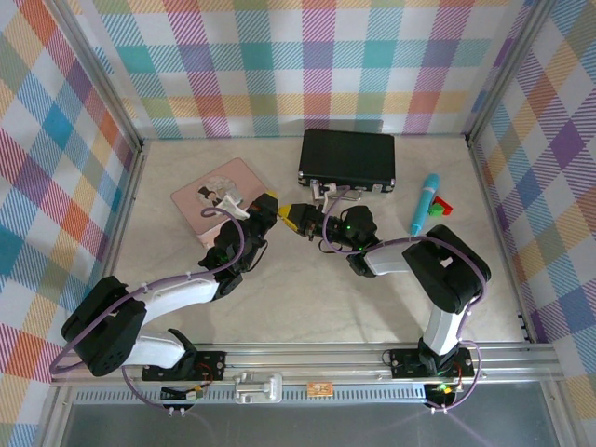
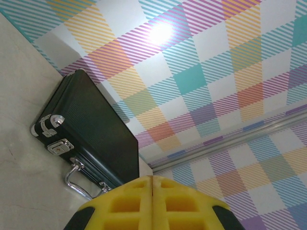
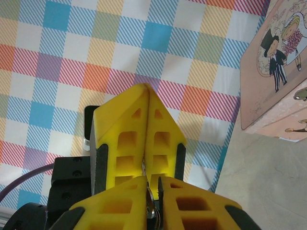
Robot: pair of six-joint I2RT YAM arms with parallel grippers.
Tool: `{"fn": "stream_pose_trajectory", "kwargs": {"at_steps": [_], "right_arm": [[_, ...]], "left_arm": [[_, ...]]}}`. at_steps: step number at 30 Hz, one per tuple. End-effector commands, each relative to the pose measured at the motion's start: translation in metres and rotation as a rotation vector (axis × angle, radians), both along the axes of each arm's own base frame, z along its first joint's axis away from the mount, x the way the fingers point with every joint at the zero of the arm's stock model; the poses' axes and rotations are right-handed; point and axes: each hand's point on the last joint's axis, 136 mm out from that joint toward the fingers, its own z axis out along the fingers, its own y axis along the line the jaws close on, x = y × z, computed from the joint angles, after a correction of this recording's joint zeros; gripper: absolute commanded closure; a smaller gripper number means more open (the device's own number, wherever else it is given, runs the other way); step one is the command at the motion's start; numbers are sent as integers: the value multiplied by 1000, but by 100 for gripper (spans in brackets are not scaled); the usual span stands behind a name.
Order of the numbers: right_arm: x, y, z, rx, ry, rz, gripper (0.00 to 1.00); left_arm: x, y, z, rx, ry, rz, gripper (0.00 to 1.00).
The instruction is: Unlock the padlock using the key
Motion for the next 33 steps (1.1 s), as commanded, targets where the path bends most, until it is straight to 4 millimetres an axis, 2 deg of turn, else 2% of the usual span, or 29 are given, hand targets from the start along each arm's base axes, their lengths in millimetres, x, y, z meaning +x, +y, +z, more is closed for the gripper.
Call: {"fn": "stream_pose_trajectory", "kwargs": {"at_steps": [1,4,5,6,7,10,13,14,19,21,26,33], "right_arm": [[-9,6,3,4,-39,29,88],[-10,6,3,2,-43,32,100],[-9,6,4,3,-45,27,100],[-8,5,5,4,-49,21,100],[-8,4,6,-1,-58,18,100],[-5,-2,5,-41,-78,16,100],[-2,-10,1,-117,-99,26,100],[-2,-12,-2,-155,-107,34,100],[-10,-17,-6,-327,-197,121,100],[-12,-20,-4,-358,-218,161,100],[-11,-21,10,-363,-266,217,100],[-4,-15,23,-314,-267,213,100]], "left_arm": [[-2,-3,16,-40,-41,-5,100],[-2,-5,16,-40,-42,-11,100],[-2,-6,17,-42,-44,-18,100],[-2,-8,17,-40,-45,-26,96],[-4,-8,19,-37,-48,-30,86],[-7,2,18,1,-23,-12,50],[-11,22,15,85,50,12,27],[-12,29,11,120,93,10,23],[-16,39,8,165,152,-135,22],[-19,34,9,159,154,-207,22],[-24,4,24,97,98,-378,28],[-22,-17,30,74,57,-423,36]]}}
